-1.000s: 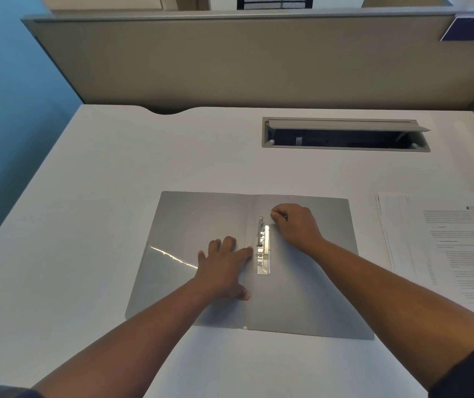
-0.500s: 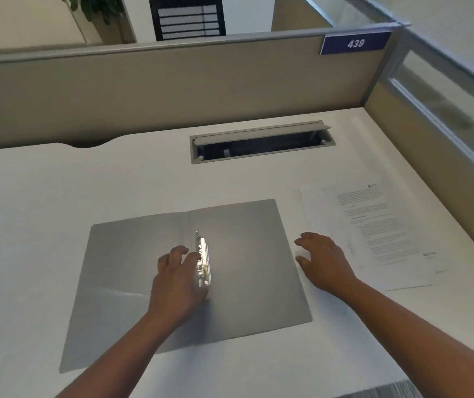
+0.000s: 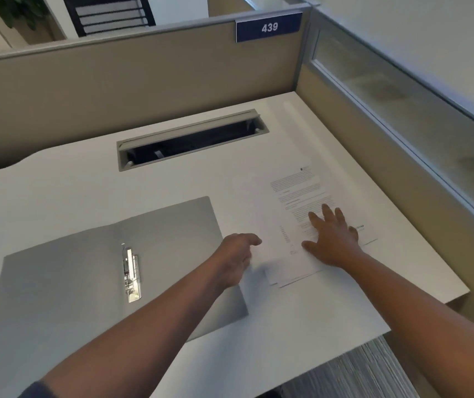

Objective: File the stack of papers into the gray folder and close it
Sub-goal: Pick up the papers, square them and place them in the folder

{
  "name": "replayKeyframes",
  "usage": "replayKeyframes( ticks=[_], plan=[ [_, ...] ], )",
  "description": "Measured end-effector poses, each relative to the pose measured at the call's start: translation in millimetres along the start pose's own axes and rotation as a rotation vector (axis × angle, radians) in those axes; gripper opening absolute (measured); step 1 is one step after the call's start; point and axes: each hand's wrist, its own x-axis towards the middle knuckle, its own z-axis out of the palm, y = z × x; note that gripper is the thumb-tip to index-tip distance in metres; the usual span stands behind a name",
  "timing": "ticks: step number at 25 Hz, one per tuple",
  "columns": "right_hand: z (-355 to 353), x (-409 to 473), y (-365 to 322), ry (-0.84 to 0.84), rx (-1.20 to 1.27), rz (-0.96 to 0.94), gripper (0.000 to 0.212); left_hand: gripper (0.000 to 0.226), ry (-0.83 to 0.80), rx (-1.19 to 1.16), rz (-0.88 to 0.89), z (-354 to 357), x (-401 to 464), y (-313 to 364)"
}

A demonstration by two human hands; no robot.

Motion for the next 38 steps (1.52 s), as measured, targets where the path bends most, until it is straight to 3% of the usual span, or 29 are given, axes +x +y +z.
replayKeyframes(
  ticks=[3, 6, 9, 13, 15, 18, 22, 26, 30, 34, 38],
  plan=[
    [1, 6, 14, -0.111, 0.04, -0.024, 0.089, 0.011, 0.092, -0.043, -0.048, 23, 13, 3],
    [7, 7, 22, -0.119, 0.021, -0.069, 0.089, 0.013, 0.194, -0.021, -0.075, 35, 24, 4],
    [8, 11, 25, -0.105, 0.014, -0.093, 0.089, 0.037, 0.223, -0.028, -0.067, 42, 35, 5],
    [10, 13, 28, -0.091, 0.007, -0.114, 0.09, 0.05, 0.272, 0.026, -0.075, 60, 43, 5],
    [11, 13, 30, -0.085, 0.012, -0.114, 0.089, 0.058, 0.322, 0.093, -0.042, 66, 48, 3],
    [10, 13, 31, -0.077, 0.014, -0.115, 0.089, 0.049, 0.368, 0.054, 0.064, 65, 53, 4],
    [10, 14, 33, -0.058, 0.003, -0.116, 0.088, 0.038, 0.238, -0.197, 0.028, 54, 55, 10],
    [5, 22, 39, -0.057, 0.015, -0.13, 0.083, 0.027, 0.208, -0.085, 0.061, 54, 63, 8],
    [-20, 48, 62, 0.147, 0.115, 0.025, 0.078, 0.024, 0.222, -0.097, 0.069, 48, 69, 6],
    [-36, 68, 81, 0.058, 0.349, 0.246, 0.078, 0.024, 0.197, -0.12, 0.069, 45, 72, 3],
    [-36, 64, 75, -0.014, 0.403, 0.241, 0.08, 0.029, 0.13, -0.158, 0.078, 39, 74, -3]
  ],
)
